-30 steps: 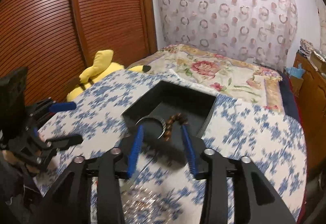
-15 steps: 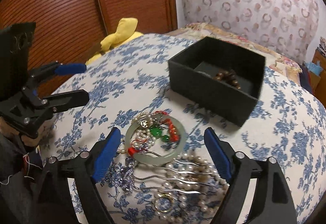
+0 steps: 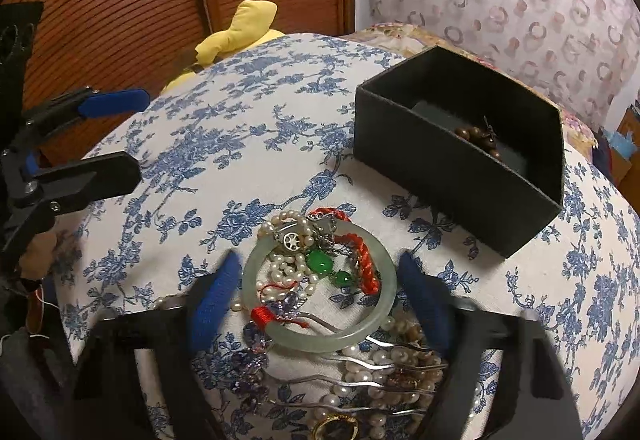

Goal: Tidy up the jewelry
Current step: 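Grasp the pale green jade bangle with the right tool and lift it, then grasp a pearl necklace strand with the left tool and lift it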

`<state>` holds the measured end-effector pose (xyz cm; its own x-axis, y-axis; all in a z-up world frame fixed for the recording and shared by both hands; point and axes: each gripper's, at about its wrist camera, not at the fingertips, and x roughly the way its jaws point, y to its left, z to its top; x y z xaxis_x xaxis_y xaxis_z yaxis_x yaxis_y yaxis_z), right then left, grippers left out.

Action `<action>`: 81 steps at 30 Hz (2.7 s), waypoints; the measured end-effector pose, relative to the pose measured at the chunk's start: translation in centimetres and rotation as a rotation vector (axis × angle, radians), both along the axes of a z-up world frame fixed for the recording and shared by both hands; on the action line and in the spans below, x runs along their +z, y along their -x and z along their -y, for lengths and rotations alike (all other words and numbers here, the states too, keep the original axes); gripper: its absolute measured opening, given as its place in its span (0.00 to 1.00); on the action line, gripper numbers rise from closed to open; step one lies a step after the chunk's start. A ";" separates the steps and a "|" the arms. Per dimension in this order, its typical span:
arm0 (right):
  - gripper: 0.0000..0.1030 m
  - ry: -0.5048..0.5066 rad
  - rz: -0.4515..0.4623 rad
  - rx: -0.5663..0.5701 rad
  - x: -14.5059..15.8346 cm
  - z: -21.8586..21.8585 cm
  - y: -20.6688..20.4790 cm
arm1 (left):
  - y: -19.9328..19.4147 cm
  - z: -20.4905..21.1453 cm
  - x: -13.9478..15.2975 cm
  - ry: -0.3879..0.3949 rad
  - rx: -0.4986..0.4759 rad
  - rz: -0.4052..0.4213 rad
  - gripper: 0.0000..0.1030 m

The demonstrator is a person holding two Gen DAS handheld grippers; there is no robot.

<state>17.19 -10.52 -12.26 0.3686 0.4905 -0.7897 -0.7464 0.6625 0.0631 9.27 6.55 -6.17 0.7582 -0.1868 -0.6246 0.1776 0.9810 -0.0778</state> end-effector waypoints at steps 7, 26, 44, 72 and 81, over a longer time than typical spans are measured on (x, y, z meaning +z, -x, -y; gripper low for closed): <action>0.72 -0.025 0.056 -0.002 0.9 0.6 0.9 | 0.3 0.3 -0.4 0.003 -0.006 -0.017 0.91; 0.72 -0.084 0.157 -0.078 6.3 7.4 2.7 | 0.7 2.9 -1.8 -0.017 -0.089 -0.079 0.91; 0.72 -0.114 0.110 -0.110 4.3 8.4 3.2 | 1.6 5.6 -4.3 -0.058 -0.209 -0.178 0.23; 0.72 -0.121 0.100 -0.112 4.0 8.2 3.5 | 0.7 5.7 -3.0 -0.110 -0.205 -0.138 0.04; 0.72 -0.158 0.136 -0.112 6.4 8.7 3.8 | 0.8 4.0 5.2 -0.021 -0.171 0.044 0.04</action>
